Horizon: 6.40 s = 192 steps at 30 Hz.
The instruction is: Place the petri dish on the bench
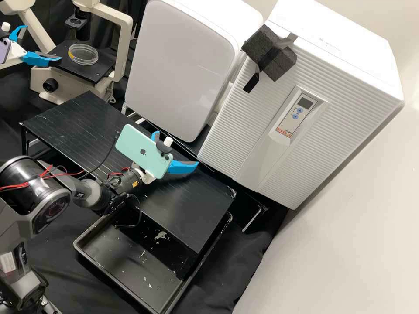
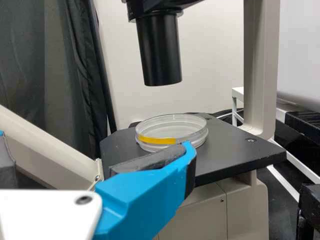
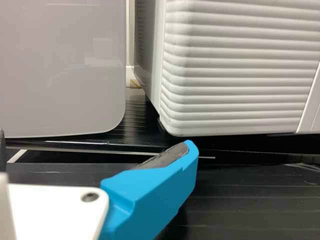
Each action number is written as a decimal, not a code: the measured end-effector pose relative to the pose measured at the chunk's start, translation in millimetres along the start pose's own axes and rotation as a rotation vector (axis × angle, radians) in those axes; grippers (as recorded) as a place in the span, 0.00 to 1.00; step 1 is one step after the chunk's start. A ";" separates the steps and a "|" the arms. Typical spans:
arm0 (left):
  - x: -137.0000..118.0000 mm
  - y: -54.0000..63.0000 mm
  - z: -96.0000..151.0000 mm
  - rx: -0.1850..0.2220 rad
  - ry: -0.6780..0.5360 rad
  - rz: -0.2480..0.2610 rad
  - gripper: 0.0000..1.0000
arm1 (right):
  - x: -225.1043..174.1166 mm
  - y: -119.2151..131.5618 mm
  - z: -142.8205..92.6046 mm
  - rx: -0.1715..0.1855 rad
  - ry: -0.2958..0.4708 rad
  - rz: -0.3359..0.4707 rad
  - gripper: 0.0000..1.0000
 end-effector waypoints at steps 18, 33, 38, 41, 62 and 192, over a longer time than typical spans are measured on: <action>0.9 0.2 21.8 0.005 -0.094 -0.001 1.00 | 0.0 0.0 0.0 0.000 0.000 0.000 1.00; 49.2 14.2 27.1 -0.027 -0.103 0.005 1.00 | 0.0 0.0 0.0 0.000 0.000 0.000 1.00; 64.5 7.0 24.9 -0.054 -0.090 -0.055 1.00 | 0.0 0.0 0.0 0.000 0.000 0.000 1.00; 71.2 4.3 25.8 -0.049 -0.098 -0.067 1.00 | 0.0 0.0 0.0 0.000 0.000 0.000 1.00; 84.6 -7.4 26.4 -0.072 -0.106 -0.110 1.00 | 0.0 0.0 0.0 0.000 0.000 0.000 1.00; 11.3 -50.6 255.3 0.003 -1.008 -0.342 0.00 | 0.0 0.0 0.0 0.000 0.000 0.000 1.00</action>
